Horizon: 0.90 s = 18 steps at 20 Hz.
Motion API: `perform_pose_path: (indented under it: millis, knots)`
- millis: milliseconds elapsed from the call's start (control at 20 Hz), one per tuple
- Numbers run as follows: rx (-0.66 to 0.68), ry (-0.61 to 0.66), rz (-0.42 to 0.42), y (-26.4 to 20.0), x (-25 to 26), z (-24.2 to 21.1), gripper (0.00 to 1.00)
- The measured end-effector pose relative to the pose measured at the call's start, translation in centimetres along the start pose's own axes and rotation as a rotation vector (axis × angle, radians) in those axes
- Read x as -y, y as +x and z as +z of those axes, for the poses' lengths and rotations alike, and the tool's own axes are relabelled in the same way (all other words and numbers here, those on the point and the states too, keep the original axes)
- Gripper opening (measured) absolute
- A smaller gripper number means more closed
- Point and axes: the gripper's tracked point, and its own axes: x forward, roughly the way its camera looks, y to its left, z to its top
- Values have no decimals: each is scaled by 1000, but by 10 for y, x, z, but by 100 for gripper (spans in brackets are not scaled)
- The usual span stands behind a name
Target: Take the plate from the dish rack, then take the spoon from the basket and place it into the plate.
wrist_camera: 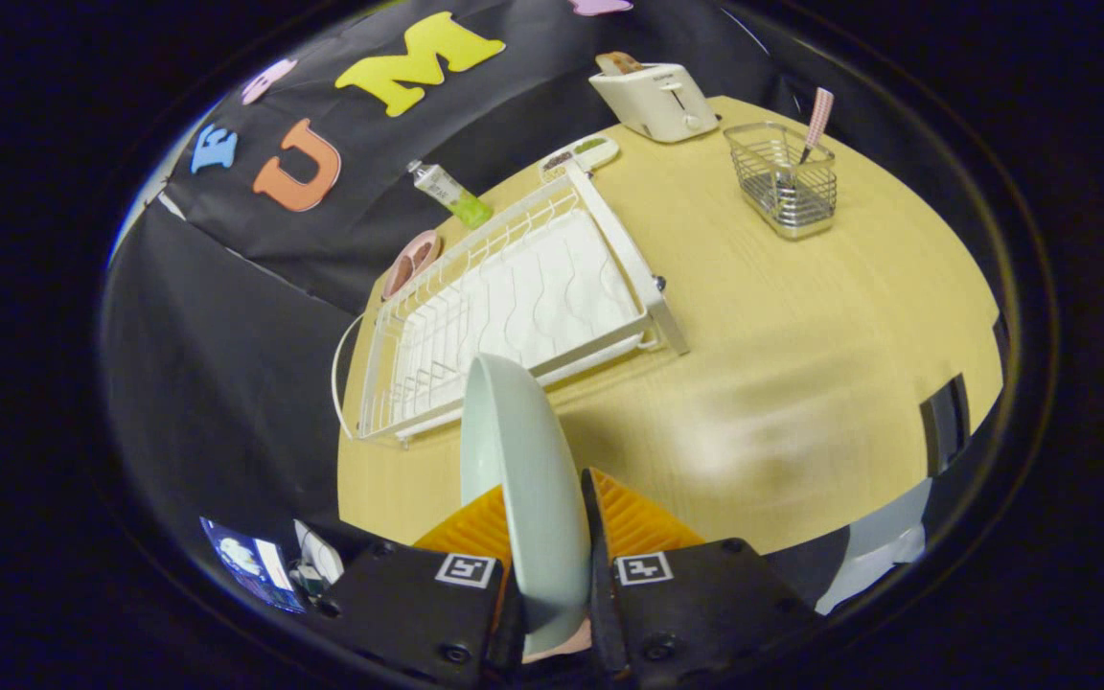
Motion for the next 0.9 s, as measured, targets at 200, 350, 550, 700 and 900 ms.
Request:
perform_pose_path:
  millis: [200, 350, 550, 700, 900]
  knots:
    - [1, 41, 39, 18, 14, -9, 32]
    - [5, 80, 45, 27, 26, -10, 33]
    - [4, 108, 51, 35, 36, -10, 33]
    - [-12, 128, 64, 40, 35, -9, 34]
    - [12, 117, 39, 37, 39, 0, 48]
